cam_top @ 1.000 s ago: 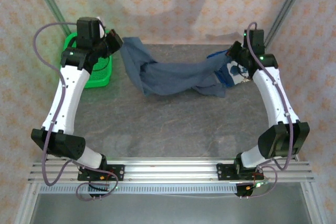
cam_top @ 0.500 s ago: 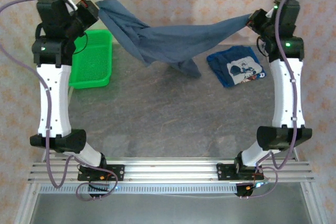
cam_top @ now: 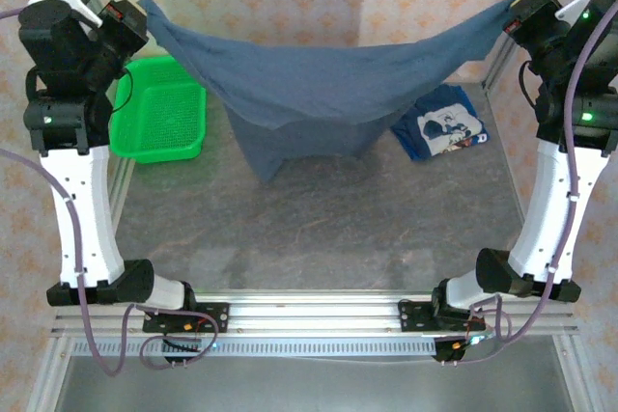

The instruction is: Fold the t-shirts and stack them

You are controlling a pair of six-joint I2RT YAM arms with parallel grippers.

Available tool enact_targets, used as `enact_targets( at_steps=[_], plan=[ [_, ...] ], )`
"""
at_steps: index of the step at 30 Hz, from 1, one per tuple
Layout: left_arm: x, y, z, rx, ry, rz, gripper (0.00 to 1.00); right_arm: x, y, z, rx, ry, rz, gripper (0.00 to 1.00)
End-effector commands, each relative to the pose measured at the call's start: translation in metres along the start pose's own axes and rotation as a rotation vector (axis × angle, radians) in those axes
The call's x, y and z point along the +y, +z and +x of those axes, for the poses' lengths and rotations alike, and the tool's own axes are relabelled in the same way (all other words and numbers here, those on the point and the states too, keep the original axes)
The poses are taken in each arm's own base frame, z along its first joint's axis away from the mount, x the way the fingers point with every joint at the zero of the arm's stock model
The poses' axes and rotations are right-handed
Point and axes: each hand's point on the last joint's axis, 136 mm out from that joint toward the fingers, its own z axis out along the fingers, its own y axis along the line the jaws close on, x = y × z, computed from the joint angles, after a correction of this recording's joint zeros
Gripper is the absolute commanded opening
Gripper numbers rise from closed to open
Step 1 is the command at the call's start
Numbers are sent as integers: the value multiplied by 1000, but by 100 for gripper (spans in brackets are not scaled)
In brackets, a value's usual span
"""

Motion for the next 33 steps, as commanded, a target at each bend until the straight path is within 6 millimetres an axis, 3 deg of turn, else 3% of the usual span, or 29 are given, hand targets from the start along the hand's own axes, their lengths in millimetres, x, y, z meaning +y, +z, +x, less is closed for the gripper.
enact_targets(
  at_steps=[1, 6, 13, 15, 18, 21, 23, 25, 28, 30, 33],
  plan=[
    [5, 28, 13, 48, -63, 28, 0, -2, 21, 16, 83, 57, -30, 0],
    [-17, 54, 36, 106, -54, 94, 0, -4, 47, 31, 147, 127, -68, 0],
    [-79, 96, 46, 153, -81, 270, 0, 21, 40, -6, 58, 91, -129, 0],
    [-96, 116, 48, 157, -124, 335, 0, 29, 39, -7, 68, 106, -162, 0],
    [-117, 138, 49, 140, -201, 434, 0, 34, 35, 3, 123, 141, -191, 0],
    [-120, 156, 48, 111, -251, 478, 0, 36, 28, 25, 218, 175, -212, 0],
    [-109, 171, 60, 125, -243, 444, 0, 47, 20, 54, 316, 179, -240, 0],
    [-94, 181, 76, 163, -180, 387, 0, 63, 11, 98, 444, 161, -277, 0],
    [-35, 194, 99, 240, -89, 183, 0, 93, -8, 195, 708, 158, -328, 0],
    [15, 200, 113, 296, -68, 39, 0, 115, -26, 267, 885, 159, -360, 0],
    [76, 191, 124, 323, -35, -136, 0, 157, -55, 355, 1074, 219, -443, 0]
  ],
)
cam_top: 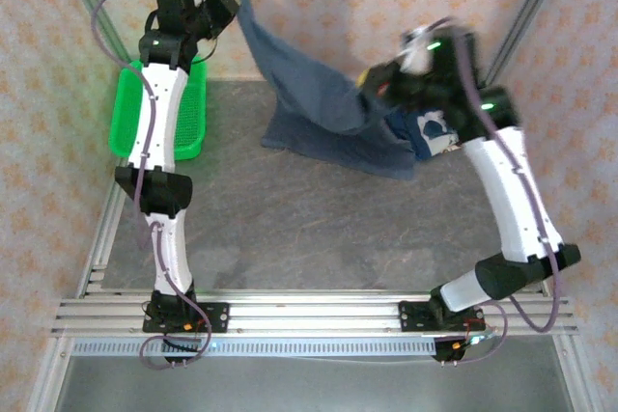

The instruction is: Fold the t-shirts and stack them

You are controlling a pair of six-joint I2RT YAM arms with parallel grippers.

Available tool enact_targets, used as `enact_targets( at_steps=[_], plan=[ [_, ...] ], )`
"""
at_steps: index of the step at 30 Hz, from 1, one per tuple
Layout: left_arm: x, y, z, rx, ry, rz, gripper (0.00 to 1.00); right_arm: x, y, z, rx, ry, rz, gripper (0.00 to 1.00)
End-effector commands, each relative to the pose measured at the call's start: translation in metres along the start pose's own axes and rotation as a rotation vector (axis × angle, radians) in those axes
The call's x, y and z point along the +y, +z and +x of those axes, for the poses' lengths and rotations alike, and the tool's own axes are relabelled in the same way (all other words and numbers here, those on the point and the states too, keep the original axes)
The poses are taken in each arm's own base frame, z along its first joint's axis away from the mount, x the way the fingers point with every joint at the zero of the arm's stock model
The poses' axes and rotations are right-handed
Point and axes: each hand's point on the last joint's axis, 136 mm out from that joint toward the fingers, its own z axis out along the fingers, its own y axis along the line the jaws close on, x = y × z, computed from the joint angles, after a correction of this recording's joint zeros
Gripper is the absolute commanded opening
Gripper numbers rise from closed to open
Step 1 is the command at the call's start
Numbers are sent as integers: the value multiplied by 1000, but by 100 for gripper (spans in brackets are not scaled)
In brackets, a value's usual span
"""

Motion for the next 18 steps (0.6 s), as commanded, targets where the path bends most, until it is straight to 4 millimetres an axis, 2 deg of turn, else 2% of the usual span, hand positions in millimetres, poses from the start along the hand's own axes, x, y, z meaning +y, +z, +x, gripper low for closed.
enact_targets(
  at_steps=[1, 3, 4, 6, 8, 10, 11, 14, 18],
  plan=[
    [63, -32, -11, -27, 56, -201, 0, 26, 56, 67, 158, 53, -109, 0],
    [89, -33, 4, 10, 41, -236, 0, 26, 93, 103, 260, 81, -116, 0],
    [97, -30, 13, 46, 43, -246, 10, 24, 105, 115, 301, 94, -112, 0],
    [112, -29, 35, 136, 49, -283, 47, 8, 137, 135, 388, 167, -85, 0],
    [126, -32, 50, 180, 32, -329, 64, -5, 162, 147, 454, 245, -65, 0],
    [113, -48, 49, 147, 20, -298, 78, -16, 188, 154, 494, 329, -50, 0],
    [109, -58, 49, 130, 14, -293, 98, -24, 203, 159, 505, 382, -33, 0],
    [91, -89, 53, 125, 12, -291, 100, -34, 248, 167, 499, 565, -70, 0],
    [63, -132, 71, 135, 44, -274, 100, -19, 294, 181, 511, 686, -150, 0]
  ],
)
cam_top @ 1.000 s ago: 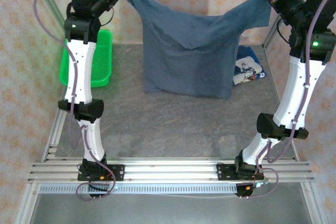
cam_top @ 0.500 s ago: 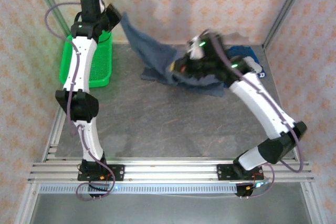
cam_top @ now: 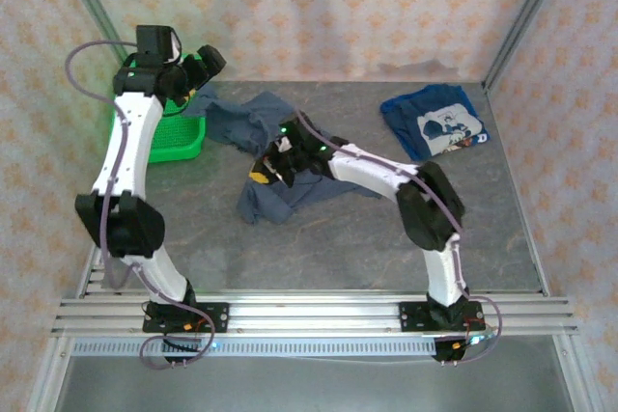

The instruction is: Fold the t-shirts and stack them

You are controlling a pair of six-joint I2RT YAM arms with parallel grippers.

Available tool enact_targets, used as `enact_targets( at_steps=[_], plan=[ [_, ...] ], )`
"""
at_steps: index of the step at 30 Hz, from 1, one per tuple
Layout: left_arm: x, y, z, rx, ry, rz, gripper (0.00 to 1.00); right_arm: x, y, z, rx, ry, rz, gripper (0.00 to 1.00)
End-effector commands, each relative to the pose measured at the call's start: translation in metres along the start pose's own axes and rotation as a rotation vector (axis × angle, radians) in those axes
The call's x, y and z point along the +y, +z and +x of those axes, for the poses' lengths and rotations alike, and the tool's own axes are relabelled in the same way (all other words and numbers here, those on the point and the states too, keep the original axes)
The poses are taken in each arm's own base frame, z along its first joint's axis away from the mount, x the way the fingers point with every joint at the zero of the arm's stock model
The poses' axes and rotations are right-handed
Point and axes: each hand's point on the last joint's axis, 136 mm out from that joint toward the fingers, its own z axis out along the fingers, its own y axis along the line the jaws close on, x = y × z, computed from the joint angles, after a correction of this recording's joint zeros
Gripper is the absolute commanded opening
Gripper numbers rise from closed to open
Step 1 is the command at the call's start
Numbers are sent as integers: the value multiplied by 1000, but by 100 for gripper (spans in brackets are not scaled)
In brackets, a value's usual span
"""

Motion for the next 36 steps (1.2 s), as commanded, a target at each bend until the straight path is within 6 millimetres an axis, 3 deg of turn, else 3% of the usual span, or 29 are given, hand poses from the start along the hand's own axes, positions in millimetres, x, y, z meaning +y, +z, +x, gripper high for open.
enact_targets(
  at_steps=[1, 3, 6, 9, 11, 12, 15, 17, 21, 26, 29, 31, 33, 36],
  plan=[
    [-17, -59, 22, -25, 38, 24, 100, 41, 33, 17, 69, 103, -157, 0],
    [-16, -77, 43, -11, 37, 39, 100, 33, 47, 22, 86, 138, -133, 0],
    [11, -97, 77, 11, 11, -4, 100, 12, 54, 26, 112, 197, -75, 5],
    [48, -116, 109, 18, -2, -88, 100, 4, 53, 32, 133, 230, -64, 32],
    [71, -124, 132, 41, -19, -133, 100, 14, 46, 36, 147, 227, -90, 51],
    [80, -128, 142, 51, -32, -154, 100, 21, 41, 37, 151, 212, -105, 55],
    [100, -137, 171, 93, -89, -173, 100, 32, 12, 36, 129, 128, -86, 62],
    [113, -143, 188, 106, -131, -188, 100, 26, -20, 29, 73, 50, 0, 63],
    [131, -145, 217, 132, -232, -186, 100, -1, -87, 10, -68, -80, 185, 65],
    [138, -121, 237, 150, -388, -133, 99, -48, -161, -24, -271, -119, 305, 68],
    [132, -108, 230, 144, -372, -129, 93, -67, -188, -38, -345, -134, 316, 70],
    [131, -102, 224, 173, -256, -184, 88, -78, -201, -45, -370, -180, 355, 72],
    [129, -94, 223, 238, -159, -233, 81, -85, -210, -48, -378, -221, 388, 75],
    [121, -84, 226, 336, -2, -249, 77, -94, -217, -52, -383, -277, 423, 80]
  ],
)
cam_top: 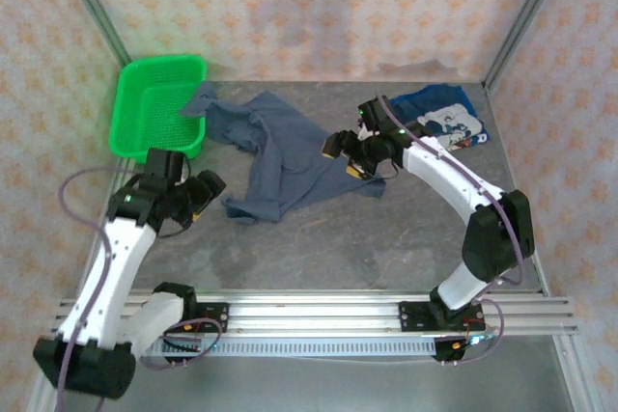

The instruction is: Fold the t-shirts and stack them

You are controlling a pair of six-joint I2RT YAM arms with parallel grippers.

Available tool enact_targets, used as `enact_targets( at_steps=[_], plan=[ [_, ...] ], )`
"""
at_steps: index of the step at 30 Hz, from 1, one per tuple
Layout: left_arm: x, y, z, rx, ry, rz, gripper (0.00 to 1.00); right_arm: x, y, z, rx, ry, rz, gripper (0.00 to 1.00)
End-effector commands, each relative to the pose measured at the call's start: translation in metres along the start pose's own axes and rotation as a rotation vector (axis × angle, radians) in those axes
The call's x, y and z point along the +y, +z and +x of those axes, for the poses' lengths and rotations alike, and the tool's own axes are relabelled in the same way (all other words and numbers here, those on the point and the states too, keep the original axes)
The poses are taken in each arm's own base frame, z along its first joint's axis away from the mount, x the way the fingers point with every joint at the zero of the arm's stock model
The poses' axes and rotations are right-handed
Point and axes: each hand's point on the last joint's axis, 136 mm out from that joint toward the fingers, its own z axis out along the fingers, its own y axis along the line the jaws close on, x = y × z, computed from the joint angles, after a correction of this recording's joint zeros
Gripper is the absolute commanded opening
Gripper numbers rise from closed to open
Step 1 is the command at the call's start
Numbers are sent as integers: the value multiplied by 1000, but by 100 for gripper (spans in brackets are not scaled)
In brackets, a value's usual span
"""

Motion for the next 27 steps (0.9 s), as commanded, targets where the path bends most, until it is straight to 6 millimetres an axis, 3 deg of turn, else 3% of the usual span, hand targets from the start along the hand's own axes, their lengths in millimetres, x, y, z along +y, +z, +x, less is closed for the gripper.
enact_targets(
  at_steps=[1, 11, 19, 27],
  plan=[
    [-9, 3, -3, 46, 219, -51, 76, -20, -4, -4, -25, -121, 67, 81],
    [-5, 38, 6, 236, 573, -277, 65, -57, -10, -24, -47, -52, 84, 81],
    [9, 57, -6, 287, 682, -423, 63, -71, -17, -30, -67, -16, 87, 81],
    [2, 78, -12, 309, 723, -427, 61, -76, -18, -32, -72, -11, 99, 81]
  ],
)
